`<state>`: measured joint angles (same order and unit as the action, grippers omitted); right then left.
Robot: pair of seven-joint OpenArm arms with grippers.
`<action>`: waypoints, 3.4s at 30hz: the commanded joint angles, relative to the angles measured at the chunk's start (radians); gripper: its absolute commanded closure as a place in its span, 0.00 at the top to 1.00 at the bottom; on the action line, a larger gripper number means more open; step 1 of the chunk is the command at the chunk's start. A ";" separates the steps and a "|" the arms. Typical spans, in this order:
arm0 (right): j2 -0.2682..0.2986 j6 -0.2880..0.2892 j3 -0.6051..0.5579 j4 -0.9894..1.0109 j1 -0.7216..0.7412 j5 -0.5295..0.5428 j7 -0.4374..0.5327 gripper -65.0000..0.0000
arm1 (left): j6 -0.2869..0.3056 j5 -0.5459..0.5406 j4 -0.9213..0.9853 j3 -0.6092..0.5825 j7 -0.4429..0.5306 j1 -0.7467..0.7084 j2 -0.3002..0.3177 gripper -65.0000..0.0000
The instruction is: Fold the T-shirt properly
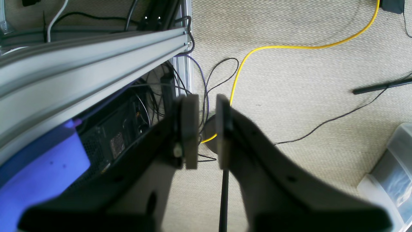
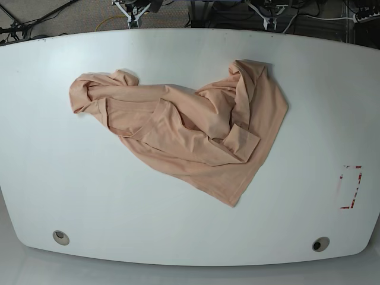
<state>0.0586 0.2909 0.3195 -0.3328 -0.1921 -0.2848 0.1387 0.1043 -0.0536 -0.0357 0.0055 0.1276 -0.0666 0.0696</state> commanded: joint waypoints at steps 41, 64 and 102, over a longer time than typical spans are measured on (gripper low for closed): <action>0.004 0.003 0.000 -0.005 -0.054 -0.001 0.152 0.14 | -0.002 -0.004 -0.231 0.001 0.065 -0.146 0.003 0.43; -0.026 0.009 0.002 -0.318 -0.266 0.006 0.149 0.13 | -0.002 -0.004 -0.438 0.001 0.376 -0.379 0.011 0.43; -0.055 0.009 0.000 -0.642 -0.461 0.009 0.097 0.13 | -0.002 0.001 -1.216 0.004 0.036 -0.714 0.037 0.43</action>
<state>0.0124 0.2951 0.3187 -0.9390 -0.6151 -0.2844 0.2234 0.1043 -0.0528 -1.2156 0.0063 0.1471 -0.7479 0.0849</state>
